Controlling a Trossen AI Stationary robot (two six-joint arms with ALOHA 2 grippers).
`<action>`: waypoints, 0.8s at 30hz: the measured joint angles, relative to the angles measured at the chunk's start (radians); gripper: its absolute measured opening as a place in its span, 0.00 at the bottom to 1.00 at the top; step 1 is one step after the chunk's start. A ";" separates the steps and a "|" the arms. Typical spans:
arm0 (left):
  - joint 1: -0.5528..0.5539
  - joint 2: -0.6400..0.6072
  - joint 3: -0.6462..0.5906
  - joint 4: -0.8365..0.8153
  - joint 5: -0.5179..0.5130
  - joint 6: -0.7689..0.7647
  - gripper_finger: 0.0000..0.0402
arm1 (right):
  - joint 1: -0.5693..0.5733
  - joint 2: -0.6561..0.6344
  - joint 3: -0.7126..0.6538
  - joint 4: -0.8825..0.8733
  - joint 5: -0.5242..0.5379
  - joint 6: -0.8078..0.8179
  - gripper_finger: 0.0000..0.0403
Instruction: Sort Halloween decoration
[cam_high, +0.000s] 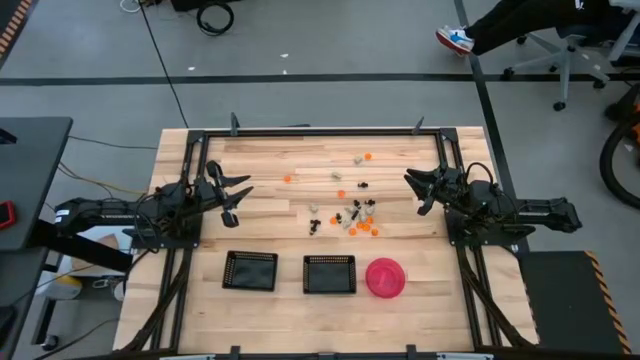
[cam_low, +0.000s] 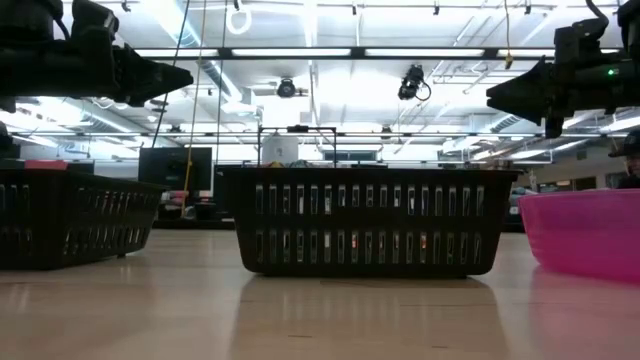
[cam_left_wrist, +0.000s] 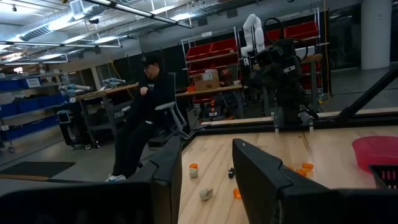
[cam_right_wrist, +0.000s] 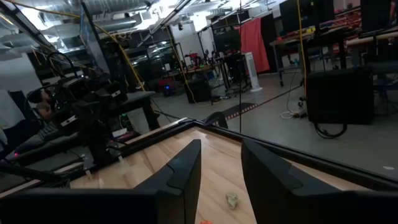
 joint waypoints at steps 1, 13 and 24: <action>0.000 0.000 0.000 0.000 0.000 0.000 0.29 | 0.000 0.000 0.000 0.000 0.000 0.000 0.30; 0.000 0.000 0.000 0.000 0.000 0.000 0.29 | 0.000 0.000 0.000 0.000 0.000 0.000 0.30; 0.000 0.000 0.000 0.023 0.000 -0.055 0.29 | 0.000 0.000 0.000 0.000 0.000 0.000 0.30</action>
